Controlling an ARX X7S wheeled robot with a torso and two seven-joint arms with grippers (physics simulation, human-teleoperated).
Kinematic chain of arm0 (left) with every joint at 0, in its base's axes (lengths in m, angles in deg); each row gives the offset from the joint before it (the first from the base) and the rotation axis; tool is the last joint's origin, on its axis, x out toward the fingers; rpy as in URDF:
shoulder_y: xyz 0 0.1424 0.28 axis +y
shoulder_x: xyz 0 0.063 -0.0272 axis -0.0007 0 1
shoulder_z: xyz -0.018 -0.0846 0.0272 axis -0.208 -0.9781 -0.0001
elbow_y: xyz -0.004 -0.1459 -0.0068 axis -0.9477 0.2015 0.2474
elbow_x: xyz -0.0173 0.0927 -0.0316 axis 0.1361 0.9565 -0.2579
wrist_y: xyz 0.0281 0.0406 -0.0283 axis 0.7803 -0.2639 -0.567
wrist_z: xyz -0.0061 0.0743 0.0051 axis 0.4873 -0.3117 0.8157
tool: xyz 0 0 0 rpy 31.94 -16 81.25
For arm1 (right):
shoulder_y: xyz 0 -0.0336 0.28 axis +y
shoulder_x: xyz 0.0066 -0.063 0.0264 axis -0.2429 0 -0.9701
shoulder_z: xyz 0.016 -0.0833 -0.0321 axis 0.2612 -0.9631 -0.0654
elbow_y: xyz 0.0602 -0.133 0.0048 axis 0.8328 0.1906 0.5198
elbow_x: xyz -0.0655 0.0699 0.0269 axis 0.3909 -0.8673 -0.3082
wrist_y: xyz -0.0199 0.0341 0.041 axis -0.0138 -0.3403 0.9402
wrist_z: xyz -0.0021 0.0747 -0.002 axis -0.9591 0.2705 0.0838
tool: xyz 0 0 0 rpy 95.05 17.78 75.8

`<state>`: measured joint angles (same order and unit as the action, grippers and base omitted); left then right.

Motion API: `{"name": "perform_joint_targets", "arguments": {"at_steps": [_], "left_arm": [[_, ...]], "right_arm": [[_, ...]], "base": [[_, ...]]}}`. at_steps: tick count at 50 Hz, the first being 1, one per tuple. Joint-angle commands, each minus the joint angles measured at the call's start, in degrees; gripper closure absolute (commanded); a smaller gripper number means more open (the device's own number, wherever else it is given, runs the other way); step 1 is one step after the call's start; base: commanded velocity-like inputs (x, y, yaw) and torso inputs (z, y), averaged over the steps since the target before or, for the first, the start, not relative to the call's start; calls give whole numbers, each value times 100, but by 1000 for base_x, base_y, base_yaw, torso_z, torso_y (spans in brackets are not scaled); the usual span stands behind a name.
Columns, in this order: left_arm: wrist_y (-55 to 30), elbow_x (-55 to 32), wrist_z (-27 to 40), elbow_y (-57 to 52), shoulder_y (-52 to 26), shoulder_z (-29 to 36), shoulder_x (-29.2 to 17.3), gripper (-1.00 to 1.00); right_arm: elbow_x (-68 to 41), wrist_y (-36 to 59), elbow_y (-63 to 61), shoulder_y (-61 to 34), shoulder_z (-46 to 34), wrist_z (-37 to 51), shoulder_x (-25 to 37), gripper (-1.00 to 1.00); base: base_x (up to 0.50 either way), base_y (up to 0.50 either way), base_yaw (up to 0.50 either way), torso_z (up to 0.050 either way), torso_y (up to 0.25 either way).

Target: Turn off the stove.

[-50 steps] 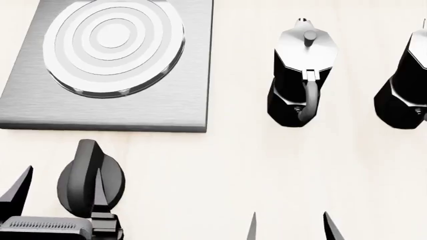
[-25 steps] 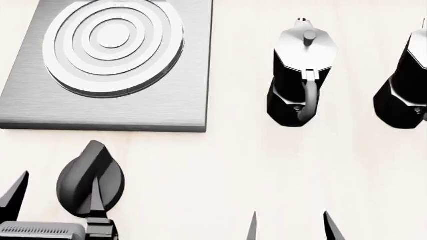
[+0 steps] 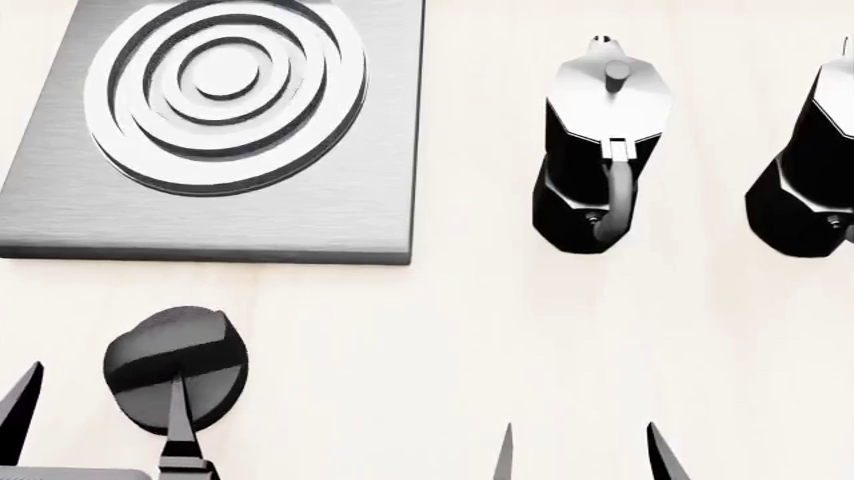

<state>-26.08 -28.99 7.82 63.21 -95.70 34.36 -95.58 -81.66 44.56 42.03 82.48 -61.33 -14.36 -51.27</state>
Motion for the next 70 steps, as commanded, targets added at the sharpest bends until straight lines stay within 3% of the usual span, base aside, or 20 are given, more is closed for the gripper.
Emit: {"name": "perform_joint_targets", "arguments": {"at_steps": [1, 17, 40, 70], "left_arm": [[-48, -186, 337, 94, 184, -337, -146, -100], [-64, -212, 397, -127, 336, -330, -193, -100], [-63, -256, 349, 795, -334, -403, -104, -100], [-569, 112, 1044, -401, 55, -654, -364, -100]], "right_arm": [[-5, -14, -13, 11, -10, 13, 18, -100], [-1, -31, 4, 3, -34, 31, 31, -100], [-34, -20, 5, -20, -58, 50, 56, -100], [-33, -72, 22, 8, -117, 60, 91, -100]], "base": [[0, 0, 0, 0, 0], [0, 0, 0, 0, -1], [0, 0, 0, -1, -2], [0, 0, 0, 0, 0]]}}
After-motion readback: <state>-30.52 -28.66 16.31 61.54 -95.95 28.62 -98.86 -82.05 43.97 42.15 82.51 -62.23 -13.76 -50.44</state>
